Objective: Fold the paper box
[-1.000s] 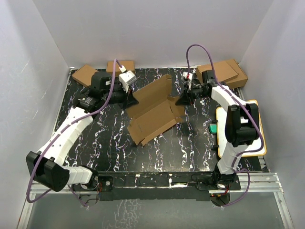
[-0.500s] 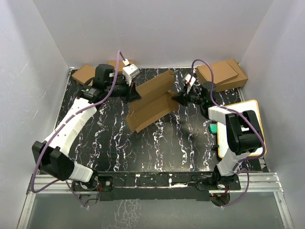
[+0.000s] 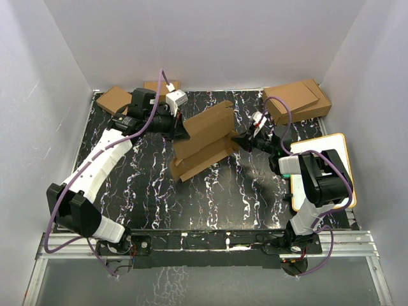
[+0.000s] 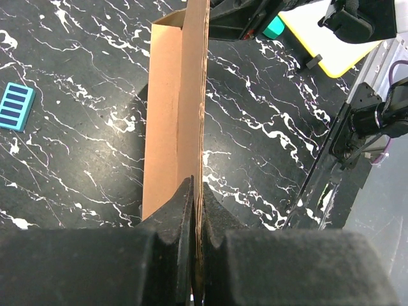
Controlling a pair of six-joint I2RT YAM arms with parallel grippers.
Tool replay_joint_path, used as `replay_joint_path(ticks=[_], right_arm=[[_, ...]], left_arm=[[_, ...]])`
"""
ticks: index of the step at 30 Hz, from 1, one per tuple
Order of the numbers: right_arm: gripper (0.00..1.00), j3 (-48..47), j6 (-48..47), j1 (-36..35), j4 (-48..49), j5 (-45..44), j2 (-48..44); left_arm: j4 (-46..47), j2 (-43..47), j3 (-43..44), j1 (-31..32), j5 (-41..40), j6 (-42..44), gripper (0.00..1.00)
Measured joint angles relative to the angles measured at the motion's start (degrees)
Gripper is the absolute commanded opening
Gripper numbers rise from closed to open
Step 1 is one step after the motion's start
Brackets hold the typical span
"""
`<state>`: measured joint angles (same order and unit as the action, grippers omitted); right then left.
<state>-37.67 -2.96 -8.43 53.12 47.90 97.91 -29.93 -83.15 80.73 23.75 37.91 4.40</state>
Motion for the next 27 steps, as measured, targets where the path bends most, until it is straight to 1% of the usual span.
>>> replay_joint_path(ticks=[8,12,17,27], right_arm=[[0.12,1.1,0.1,0.2,0.9,1.7,0.0],[0.15,1.6,0.2,0.3,0.2,2.6,-0.1],[0.17,4.3,0.2,0.3,-2.0,3.8,-1.4],[0.17,4.9,0.2,0.3,-7.0,4.3,-4.5]], left_arm=[[0.2,0.0,-0.7,0.0,-0.1,-1.7,0.00],[0.1,-0.3,-1.0,0.0,0.6,-1.9,0.00],[-0.6,-1.6,-1.5,-0.1,2.2,-1.9,0.00],[-0.6,-1.9,-2.0,-0.3,3.5,-2.1,0.00]])
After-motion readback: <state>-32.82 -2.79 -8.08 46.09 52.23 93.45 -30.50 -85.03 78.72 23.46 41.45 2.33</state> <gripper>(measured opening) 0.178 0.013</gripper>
